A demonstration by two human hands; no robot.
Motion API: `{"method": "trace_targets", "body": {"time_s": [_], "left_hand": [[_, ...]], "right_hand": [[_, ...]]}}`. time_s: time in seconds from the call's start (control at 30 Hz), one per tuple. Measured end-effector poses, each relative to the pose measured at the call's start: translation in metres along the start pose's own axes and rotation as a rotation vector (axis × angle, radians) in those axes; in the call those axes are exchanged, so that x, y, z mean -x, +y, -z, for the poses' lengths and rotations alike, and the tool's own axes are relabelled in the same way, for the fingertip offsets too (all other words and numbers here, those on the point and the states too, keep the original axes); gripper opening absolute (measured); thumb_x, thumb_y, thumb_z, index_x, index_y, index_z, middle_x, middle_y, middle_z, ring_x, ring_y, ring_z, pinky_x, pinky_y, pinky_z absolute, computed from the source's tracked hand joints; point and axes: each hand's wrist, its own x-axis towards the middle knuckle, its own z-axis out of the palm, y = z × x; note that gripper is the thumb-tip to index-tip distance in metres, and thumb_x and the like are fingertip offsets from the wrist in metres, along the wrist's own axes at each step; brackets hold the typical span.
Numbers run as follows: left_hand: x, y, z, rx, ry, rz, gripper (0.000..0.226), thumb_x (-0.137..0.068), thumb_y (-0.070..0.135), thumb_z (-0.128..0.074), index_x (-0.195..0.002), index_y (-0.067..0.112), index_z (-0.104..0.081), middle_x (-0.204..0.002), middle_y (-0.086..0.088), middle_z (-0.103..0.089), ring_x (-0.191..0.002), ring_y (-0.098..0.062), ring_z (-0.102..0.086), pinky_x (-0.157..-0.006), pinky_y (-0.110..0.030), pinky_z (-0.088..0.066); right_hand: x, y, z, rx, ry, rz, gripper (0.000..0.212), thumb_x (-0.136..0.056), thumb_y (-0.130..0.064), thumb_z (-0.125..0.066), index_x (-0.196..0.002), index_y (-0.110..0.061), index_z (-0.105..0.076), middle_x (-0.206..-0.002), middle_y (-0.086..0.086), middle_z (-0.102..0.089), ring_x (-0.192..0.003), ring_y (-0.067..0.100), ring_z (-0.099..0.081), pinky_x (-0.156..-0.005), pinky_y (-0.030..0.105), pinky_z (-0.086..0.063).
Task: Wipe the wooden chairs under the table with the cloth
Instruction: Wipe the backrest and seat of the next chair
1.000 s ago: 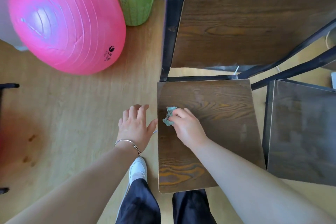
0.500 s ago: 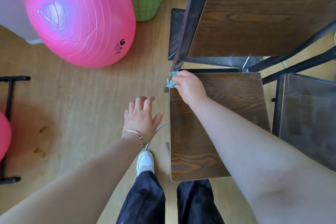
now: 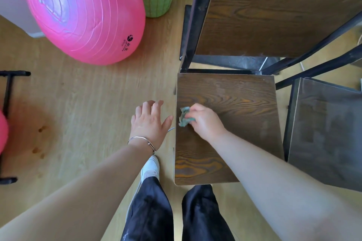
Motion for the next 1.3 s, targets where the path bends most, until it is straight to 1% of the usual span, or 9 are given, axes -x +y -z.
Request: {"method": "trace_targets", "body": {"time_s": [0.27, 0.37, 0.5, 0.63, 0.73, 0.83, 1.0, 1.1, 1.3], "left_hand": [[0.006, 0.033, -0.017, -0.003, -0.003, 0.026, 0.058, -0.091, 0.057, -0.041, -0.140, 0.025, -0.038, -0.133, -0.004, -0.042, -0.116, -0.029, -0.039, -0.097, -0.041, -0.034], [0.002, 0.053, -0.021, 0.007, 0.002, 0.030, 0.058, -0.091, 0.057, -0.041, -0.140, 0.025, -0.038, -0.132, -0.004, -0.043, -0.116, -0.029, -0.038, -0.097, -0.040, -0.034], [-0.006, 0.076, -0.026, 0.025, -0.002, 0.027, 0.058, -0.092, 0.057, -0.041, -0.140, 0.025, -0.037, -0.130, -0.004, -0.042, -0.118, -0.028, -0.037, -0.099, -0.040, -0.034], [-0.014, 0.093, -0.032, 0.015, -0.004, 0.023, 0.057, -0.092, 0.057, -0.040, -0.140, 0.025, -0.036, -0.127, -0.005, -0.043, -0.116, -0.028, -0.037, -0.098, -0.040, -0.034], [-0.019, 0.102, -0.035, 0.002, -0.012, 0.018, 0.057, -0.093, 0.057, -0.039, -0.140, 0.026, -0.036, -0.128, -0.005, -0.042, -0.117, -0.028, -0.037, -0.099, -0.040, -0.034], [-0.019, 0.110, -0.036, -0.009, -0.026, 0.005, 0.056, -0.093, 0.057, -0.039, -0.139, 0.026, -0.036, -0.129, -0.004, -0.042, -0.118, -0.028, -0.036, -0.099, -0.040, -0.035], [-0.023, 0.122, -0.039, -0.020, -0.028, -0.003, 0.056, -0.092, 0.057, -0.039, -0.139, 0.026, -0.035, -0.129, -0.004, -0.042, -0.119, -0.028, -0.036, -0.100, -0.040, -0.034], [-0.026, 0.132, -0.043, -0.012, -0.034, -0.007, 0.057, -0.092, 0.057, -0.039, -0.140, 0.026, -0.035, -0.130, -0.004, -0.041, -0.119, -0.027, -0.036, -0.101, -0.039, -0.034], [-0.030, 0.146, -0.050, -0.034, -0.062, -0.020, 0.057, -0.093, 0.057, -0.038, -0.142, 0.027, -0.032, -0.132, -0.004, -0.039, -0.121, -0.026, -0.033, -0.102, -0.038, -0.034]], "right_hand": [[0.012, 0.024, 0.013, -0.093, -0.075, 0.105, 0.017, -0.084, -0.010, -0.071, -0.100, -0.012, -0.077, -0.104, 0.002, -0.065, -0.096, 0.023, -0.062, -0.088, 0.036, -0.050], [0.002, 0.046, 0.040, -0.160, 0.049, 0.087, 0.016, -0.083, -0.009, -0.073, -0.098, -0.010, -0.077, -0.103, 0.008, -0.067, -0.095, 0.024, -0.063, -0.089, 0.028, -0.047], [-0.024, 0.092, 0.077, -0.170, 0.216, -0.101, 0.014, -0.084, -0.012, -0.073, -0.097, -0.011, -0.077, -0.108, 0.005, -0.065, -0.098, 0.019, -0.061, -0.085, 0.015, -0.038], [-0.044, 0.132, 0.088, -0.055, 0.253, -0.203, 0.019, -0.088, -0.014, -0.067, -0.106, -0.011, -0.075, -0.115, 0.004, -0.062, -0.103, 0.021, -0.058, -0.091, 0.021, -0.042], [-0.037, 0.132, 0.069, -0.043, 0.244, -0.275, 0.017, -0.090, -0.018, -0.061, -0.104, -0.016, -0.071, -0.113, 0.001, -0.059, -0.098, 0.013, -0.054, -0.093, 0.030, -0.048], [-0.012, 0.116, 0.054, -0.052, 0.224, -0.225, 0.020, -0.090, -0.016, -0.060, -0.107, -0.017, -0.070, -0.116, 0.003, -0.058, -0.102, 0.017, -0.055, -0.096, 0.035, -0.048], [0.008, 0.118, 0.074, -0.135, 0.208, -0.124, 0.025, -0.092, -0.012, -0.065, -0.116, -0.013, -0.071, -0.122, 0.001, -0.061, -0.108, 0.016, -0.058, -0.099, 0.024, -0.046], [0.008, 0.136, 0.094, -0.156, 0.279, -0.166, 0.027, -0.093, -0.014, -0.064, -0.119, -0.014, -0.069, -0.124, -0.001, -0.059, -0.110, 0.012, -0.056, -0.100, 0.021, -0.044], [-0.015, 0.185, 0.125, -0.071, 0.452, -0.278, 0.026, -0.093, -0.008, -0.060, -0.118, -0.007, -0.069, -0.126, 0.004, -0.058, -0.111, 0.023, -0.056, -0.096, 0.023, -0.041]]}}
